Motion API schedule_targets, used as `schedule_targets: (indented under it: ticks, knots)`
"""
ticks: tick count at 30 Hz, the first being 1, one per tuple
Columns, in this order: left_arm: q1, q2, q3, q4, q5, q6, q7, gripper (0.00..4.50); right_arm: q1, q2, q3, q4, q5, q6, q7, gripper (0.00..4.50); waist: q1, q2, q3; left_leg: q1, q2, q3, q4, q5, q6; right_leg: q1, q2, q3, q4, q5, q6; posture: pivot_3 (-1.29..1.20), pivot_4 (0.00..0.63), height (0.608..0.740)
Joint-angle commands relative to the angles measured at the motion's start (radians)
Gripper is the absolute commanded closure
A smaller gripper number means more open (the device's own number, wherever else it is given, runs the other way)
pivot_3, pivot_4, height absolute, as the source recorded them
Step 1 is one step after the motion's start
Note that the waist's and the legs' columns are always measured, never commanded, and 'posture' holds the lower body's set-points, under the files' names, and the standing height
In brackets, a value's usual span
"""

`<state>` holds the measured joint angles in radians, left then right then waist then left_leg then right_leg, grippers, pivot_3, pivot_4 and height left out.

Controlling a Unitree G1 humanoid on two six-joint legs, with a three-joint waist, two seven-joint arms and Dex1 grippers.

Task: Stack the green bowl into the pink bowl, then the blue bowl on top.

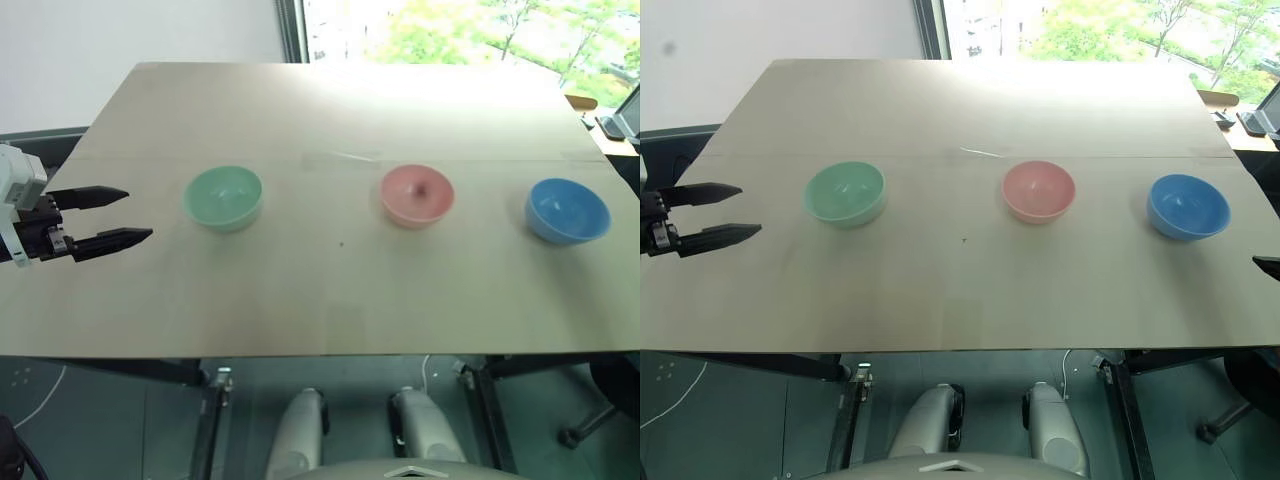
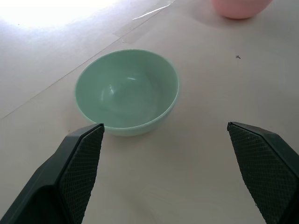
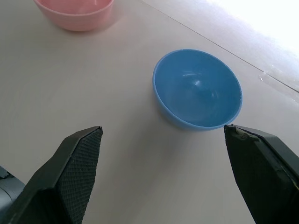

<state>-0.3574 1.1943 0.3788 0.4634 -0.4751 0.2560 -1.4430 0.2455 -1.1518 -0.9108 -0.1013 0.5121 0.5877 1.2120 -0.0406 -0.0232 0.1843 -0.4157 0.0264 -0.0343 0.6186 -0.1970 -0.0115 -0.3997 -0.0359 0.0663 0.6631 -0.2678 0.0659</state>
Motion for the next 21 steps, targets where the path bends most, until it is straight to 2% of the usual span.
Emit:
schedule_targets:
  ticks: [1, 9, 12, 18, 21]
  knots:
    - [-0.018, -0.003, 0.003, -0.034, -0.013, 0.006, -0.007, 0.0, -0.023, -0.012, -0.026, 0.003, -0.004, -0.007, 0.002, 0.12, 0.0, 0.0, 0.0, 0.0, 0.0, 0.0, 0.0, 0.0, 0.0, 0.0, 0.0, 0.0, 0.0, 0.0, 0.0, 0.0, 0.15, 0.74]
    - [-0.016, -0.059, 0.008, -0.154, -0.049, 0.072, 0.023, 0.0, -0.072, 0.023, 0.031, -0.002, -0.002, -0.044, -0.016, 0.12, 0.0, 0.0, 0.0, 0.0, 0.0, 0.0, 0.0, 0.0, 0.0, 0.0, 0.0, 0.0, 0.0, 0.001, -0.001, 0.0, 0.15, 0.74]
    - [-0.01, -0.087, 0.002, -0.216, -0.064, 0.089, 0.049, 0.0, -0.121, 0.043, 0.093, -0.025, 0.01, -0.069, -0.043, 0.12, -0.002, 0.0, 0.0, 0.0, 0.0, 0.0, 0.0, 0.0, 0.0, 0.0, 0.0, 0.001, 0.001, 0.002, -0.002, 0.0, 0.15, 0.74]
    - [-0.013, -0.204, -0.047, -0.439, -0.12, 0.184, 0.156, 0.0, -0.398, 0.185, 0.447, -0.11, -0.03, -0.138, -0.206, 0.12, -0.004, 0.0, 0.0, 0.001, 0.001, 0.0, 0.006, 0.0, 0.0, 0.001, 0.001, 0.001, 0.003, 0.002, -0.002, 0.0, 0.15, 0.74]
    - [0.021, -0.263, -0.081, -0.564, -0.121, 0.201, 0.226, 0.0, -0.598, 0.302, 0.734, -0.128, -0.127, -0.162, -0.248, 0.12, -0.008, 0.0, 0.0, 0.0, 0.0, 0.0, 0.008, 0.0, 0.0, 0.001, 0.001, 0.001, 0.005, 0.003, -0.003, 0.0, 0.15, 0.74]
